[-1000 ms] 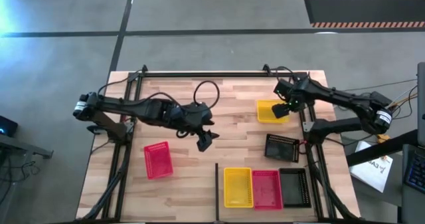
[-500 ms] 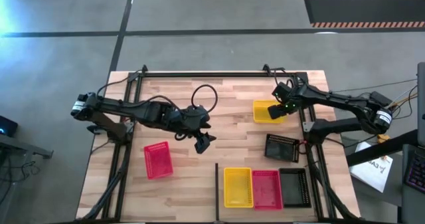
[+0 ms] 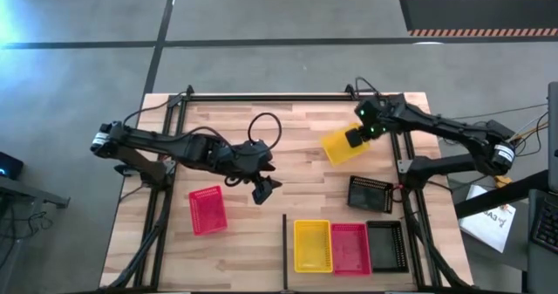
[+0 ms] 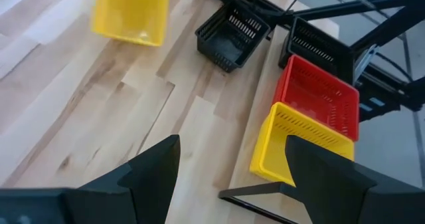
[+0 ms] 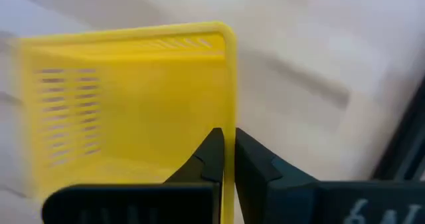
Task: Stack baskets on shelf by color
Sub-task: Stack the yellow bin on top of the yellow bins on the shelf
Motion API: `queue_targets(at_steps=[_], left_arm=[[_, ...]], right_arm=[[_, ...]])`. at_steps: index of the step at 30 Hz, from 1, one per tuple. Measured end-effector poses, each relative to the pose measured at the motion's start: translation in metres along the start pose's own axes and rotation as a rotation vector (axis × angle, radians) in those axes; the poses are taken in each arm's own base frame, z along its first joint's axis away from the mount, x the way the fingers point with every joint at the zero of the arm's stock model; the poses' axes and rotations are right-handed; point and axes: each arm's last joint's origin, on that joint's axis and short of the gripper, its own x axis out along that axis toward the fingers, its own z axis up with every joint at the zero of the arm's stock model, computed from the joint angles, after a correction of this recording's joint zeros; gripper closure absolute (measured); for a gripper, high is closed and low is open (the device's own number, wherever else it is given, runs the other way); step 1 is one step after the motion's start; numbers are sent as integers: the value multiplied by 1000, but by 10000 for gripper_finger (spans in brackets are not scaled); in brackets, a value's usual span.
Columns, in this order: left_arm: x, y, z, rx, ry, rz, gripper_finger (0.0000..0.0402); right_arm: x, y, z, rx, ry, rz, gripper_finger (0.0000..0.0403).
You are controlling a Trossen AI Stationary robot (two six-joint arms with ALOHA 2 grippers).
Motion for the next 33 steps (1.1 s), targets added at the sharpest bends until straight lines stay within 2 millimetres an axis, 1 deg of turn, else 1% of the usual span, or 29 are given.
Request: queue_targets(at_steps=[4,7,9,11,15,20,23,25,28,33], left_arm=[[-13,3,1,-1,-8,4,144],[-26,9,-2,5,-6,69,144],[-38,14,-4,2,-9,119,144],[-50,19,-6,-7,-27,155,144],[-67,29,-11,-11,-70,183,144],[-79,38,-20,-14,-101,196,144],[-78,43,-27,-11,-92,208,144],[-76,46,-31,-9,-81,215,144],[-72,49,-36,-4,-65,226,144],[-68,49,-37,6,-53,230,144]], right_arm=[[-39,20,24,-73,-134,99,391],[-71,38,34,-181,-209,169,391],[-89,50,36,-266,-215,212,391],[-103,65,36,-347,-188,266,391],[-122,105,29,-504,-120,381,391],[-131,167,8,-701,-26,518,391],[-135,198,-10,-806,61,631,391],[-135,216,-24,-863,119,661,391],[-132,235,-46,-938,215,644,391],[-122,263,-77,-982,294,623,391]])
